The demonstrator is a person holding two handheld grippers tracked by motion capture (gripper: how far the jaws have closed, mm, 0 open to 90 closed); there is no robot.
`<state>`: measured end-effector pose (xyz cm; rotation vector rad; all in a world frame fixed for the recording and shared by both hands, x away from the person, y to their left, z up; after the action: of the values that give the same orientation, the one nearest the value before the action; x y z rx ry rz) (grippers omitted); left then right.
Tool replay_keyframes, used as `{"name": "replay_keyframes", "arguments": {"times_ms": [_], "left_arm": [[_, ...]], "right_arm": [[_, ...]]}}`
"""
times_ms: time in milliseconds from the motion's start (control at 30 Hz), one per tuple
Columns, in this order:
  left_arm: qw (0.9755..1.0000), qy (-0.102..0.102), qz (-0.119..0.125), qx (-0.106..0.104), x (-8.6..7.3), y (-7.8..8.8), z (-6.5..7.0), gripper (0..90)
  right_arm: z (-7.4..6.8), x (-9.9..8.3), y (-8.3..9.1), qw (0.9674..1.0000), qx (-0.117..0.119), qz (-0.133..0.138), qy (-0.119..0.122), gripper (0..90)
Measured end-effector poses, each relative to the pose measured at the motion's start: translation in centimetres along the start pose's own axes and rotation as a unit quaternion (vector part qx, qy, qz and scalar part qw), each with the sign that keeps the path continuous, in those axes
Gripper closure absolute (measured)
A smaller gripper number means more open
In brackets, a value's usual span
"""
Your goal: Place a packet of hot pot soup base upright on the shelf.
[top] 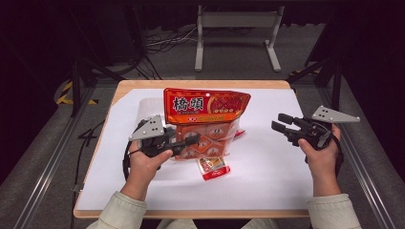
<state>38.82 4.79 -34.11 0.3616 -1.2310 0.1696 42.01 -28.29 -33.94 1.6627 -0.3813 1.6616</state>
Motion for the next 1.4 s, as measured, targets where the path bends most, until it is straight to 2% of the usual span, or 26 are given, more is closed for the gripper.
{"name": "replay_keyframes", "arguments": {"times_ms": [200, 467, 567, 900, 1033, 1167, 1400], "left_arm": [[0.9999, -0.005, 0.001, 0.013, 1.3, 0.3, -0.9, 70.5], [0.9990, -0.001, 0.000, 0.044, 2.9, 0.7, -2.9, 70.5], [0.9990, 0.011, -0.006, 0.042, 3.1, 0.8, -3.7, 70.5], [0.9970, 0.021, -0.005, 0.075, 3.7, 1.1, -6.3, 70.5], [0.9959, 0.036, -0.006, 0.082, 4.0, 1.1, -7.8, 70.5], [0.9946, 0.034, -0.011, 0.098, 4.2, 1.1, -8.8, 70.5], [0.9919, 0.035, 0.021, 0.120, 4.7, 1.9, -10.9, 70.4]], "right_arm": [[0.1, -0.4, -0.2, 1.0000, 0.003, -0.005, -0.003, 54.7], [0.4, -0.8, -0.2, 0.9999, 0.004, -0.006, -0.010, 54.9], [0.5, -0.9, -0.2, 0.9999, 0.005, -0.008, -0.012, 54.6], [0.5, -1.2, -0.3, 0.9998, 0.007, -0.013, -0.012, 54.6], [0.6, -1.3, -0.3, 0.9998, 0.007, -0.013, -0.014, 54.1], [0.4, -1.4, -0.5, 0.9997, 0.008, -0.015, -0.015, 53.1], [0.5, -1.4, -0.4, 0.9998, 0.009, -0.014, -0.015, 53.1]]}}
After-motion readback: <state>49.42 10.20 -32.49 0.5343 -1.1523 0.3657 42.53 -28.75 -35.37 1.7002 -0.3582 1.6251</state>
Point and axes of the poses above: each handheld gripper's, and its own axes: y roughly backward along the jaws, x roughly out of its top, z roughly to its right, the point moved 7 cm from there along -y, roughly forward along the jaws, and after that the axes turned 12 degrees about y, right-handed, at the moved point
